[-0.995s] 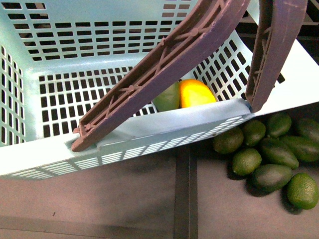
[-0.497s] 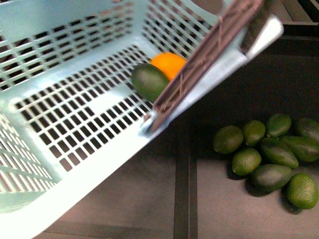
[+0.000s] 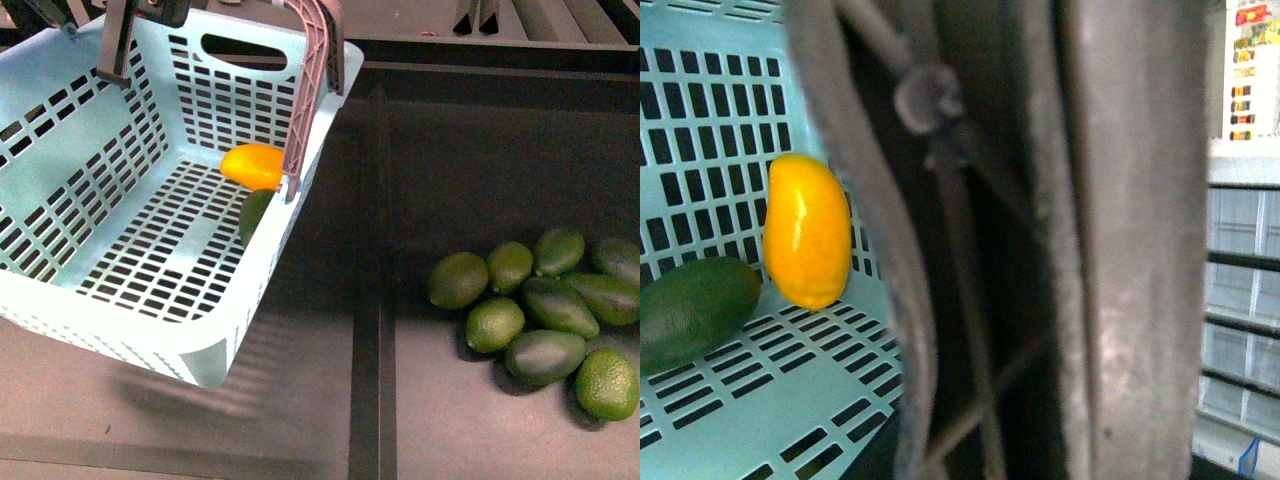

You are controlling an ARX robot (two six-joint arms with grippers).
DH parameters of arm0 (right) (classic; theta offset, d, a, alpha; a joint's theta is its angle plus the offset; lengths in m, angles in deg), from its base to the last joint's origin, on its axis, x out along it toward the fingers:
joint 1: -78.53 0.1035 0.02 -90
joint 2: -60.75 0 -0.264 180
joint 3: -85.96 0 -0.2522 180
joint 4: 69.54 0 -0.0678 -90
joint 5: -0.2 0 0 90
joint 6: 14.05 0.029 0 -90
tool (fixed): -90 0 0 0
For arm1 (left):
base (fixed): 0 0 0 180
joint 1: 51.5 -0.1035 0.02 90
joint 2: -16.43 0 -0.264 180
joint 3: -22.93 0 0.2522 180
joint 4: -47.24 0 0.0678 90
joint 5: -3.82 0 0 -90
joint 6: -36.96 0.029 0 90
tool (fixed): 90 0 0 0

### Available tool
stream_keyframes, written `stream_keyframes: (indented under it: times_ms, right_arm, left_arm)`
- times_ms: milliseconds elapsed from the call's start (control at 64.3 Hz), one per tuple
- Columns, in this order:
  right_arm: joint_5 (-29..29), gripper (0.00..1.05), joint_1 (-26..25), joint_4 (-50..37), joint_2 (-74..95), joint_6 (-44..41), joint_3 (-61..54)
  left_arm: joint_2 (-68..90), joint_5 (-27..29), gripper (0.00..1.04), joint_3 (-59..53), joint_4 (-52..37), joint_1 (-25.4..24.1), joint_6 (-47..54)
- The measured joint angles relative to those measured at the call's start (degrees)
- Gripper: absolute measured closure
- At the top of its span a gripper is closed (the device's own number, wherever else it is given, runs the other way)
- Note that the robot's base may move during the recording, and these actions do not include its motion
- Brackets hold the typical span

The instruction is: Pick mango and avocado into basket

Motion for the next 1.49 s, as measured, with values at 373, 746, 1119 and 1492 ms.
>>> stream_keyframes:
  times_ms: [373,746,1119,1492]
  right_arm:
    - [0.0,0.09,0.0,0.0,0.0,0.0,0.0]
    - [0.0,0.09,0.0,0.0,0.0,0.0,0.0]
    - [0.0,0.09,0.0,0.0,0.0,0.0,0.0]
    - [-0.1,0.09,0.0,0.0,0.0,0.0,0.0]
  left_arm:
    - [11.3,-6.8,0.91,-2.4,-10.6,-3.0,-3.1]
    - [4.9,-3.9,0.35,-9.8,-11.6,-2.9,-7.9]
    - [-12.2,3.8,0.08,-21.4,-9.0,-1.9,-10.3]
    - [-20.5,-4.9,0.73,-52.0,-69.6,-9.2,75.9]
